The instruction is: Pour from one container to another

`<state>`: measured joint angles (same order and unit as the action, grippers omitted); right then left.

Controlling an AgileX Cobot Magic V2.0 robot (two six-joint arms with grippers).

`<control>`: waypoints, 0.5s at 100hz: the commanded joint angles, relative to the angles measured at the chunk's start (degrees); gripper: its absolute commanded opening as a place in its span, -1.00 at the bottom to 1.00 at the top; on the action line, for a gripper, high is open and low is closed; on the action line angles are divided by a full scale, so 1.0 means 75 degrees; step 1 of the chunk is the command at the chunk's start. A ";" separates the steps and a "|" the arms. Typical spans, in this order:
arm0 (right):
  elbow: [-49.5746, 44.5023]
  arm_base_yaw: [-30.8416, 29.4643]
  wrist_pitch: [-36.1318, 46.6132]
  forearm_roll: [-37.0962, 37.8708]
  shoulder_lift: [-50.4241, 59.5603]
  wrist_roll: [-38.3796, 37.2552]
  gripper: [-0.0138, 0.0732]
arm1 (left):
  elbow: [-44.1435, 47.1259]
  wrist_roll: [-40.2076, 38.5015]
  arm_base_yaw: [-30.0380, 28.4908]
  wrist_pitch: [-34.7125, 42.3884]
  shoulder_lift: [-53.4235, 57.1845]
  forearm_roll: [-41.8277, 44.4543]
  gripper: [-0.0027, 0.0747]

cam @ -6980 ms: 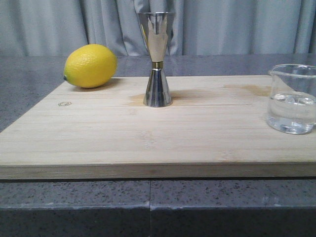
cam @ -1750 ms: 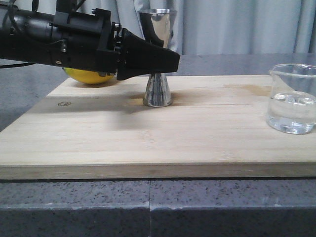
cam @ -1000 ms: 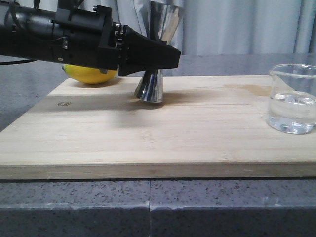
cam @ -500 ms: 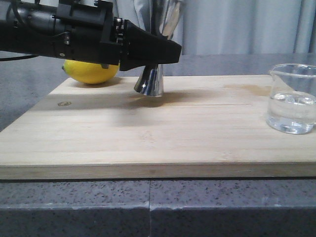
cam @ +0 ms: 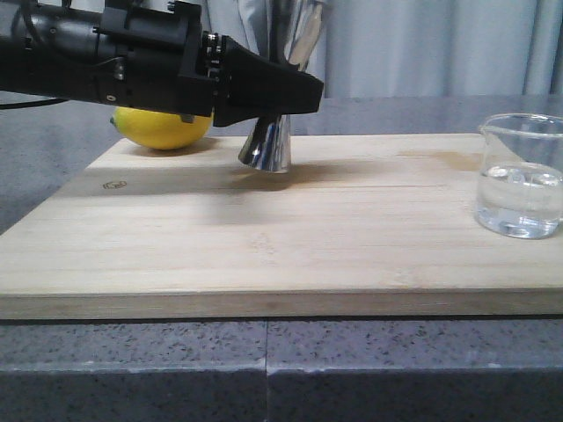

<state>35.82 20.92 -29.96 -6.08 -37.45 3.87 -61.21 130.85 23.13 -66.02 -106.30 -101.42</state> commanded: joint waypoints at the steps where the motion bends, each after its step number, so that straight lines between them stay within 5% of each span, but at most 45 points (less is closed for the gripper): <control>1: 0.0270 0.0185 0.0602 -0.0027 -0.0030 0.0277 0.79 | -0.0218 -0.0033 0.0078 -0.0824 0.0343 -0.0615 -0.98; 50: -0.1314 0.0331 0.3180 -0.0163 -0.0001 0.0422 0.79 | -0.0218 -0.0033 0.0078 -0.0824 0.0343 -0.0615 -0.98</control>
<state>25.69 23.33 -13.87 -6.44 -37.45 6.23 -61.21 130.85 23.13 -66.02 -106.30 -101.42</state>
